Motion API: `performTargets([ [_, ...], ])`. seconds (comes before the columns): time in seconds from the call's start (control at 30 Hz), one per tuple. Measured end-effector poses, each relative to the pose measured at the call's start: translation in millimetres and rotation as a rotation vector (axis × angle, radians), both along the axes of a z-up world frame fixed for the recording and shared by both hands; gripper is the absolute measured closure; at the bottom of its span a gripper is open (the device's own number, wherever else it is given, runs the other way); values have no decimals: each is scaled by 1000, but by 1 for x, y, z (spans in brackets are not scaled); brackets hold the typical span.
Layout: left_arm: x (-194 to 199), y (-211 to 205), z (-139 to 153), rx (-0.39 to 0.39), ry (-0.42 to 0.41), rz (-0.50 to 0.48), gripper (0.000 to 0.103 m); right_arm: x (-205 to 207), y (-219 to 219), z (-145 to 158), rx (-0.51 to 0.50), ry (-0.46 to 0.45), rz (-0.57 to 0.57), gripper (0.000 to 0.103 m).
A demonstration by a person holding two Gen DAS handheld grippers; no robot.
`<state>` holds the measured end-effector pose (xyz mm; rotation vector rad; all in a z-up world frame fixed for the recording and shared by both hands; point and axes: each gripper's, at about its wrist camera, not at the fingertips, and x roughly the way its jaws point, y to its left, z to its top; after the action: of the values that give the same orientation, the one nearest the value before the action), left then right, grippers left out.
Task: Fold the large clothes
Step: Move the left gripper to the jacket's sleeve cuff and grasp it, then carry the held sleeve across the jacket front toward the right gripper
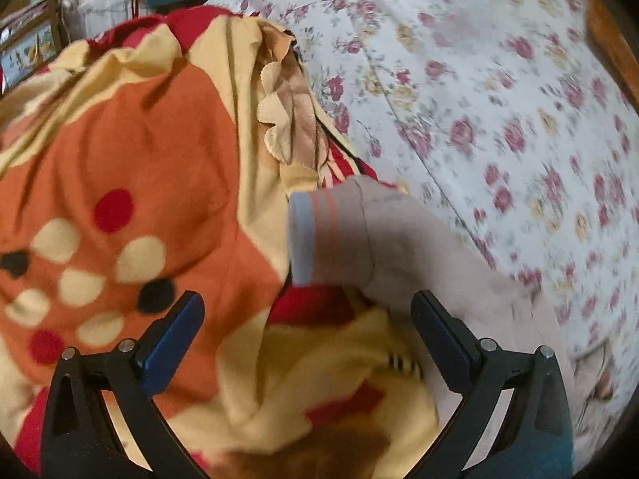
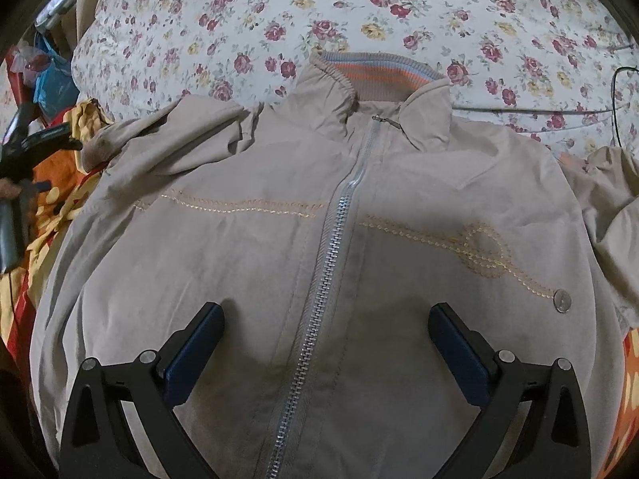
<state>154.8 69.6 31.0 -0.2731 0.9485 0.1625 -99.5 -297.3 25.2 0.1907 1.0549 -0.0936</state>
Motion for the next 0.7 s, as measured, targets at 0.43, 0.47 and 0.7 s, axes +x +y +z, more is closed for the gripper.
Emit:
performTargets([
  [0.43,12,17,4,-142,-6,-63,101,3,-2,-2,14,-4,3,0],
  [0.47,4,14,13,-155,-18,-85,101,3,-2,-2,16,-4,2,0],
  [0.7,-66,-34,84,-240,-67,-310,101,-1,-9,10,48,-4,-23,1],
])
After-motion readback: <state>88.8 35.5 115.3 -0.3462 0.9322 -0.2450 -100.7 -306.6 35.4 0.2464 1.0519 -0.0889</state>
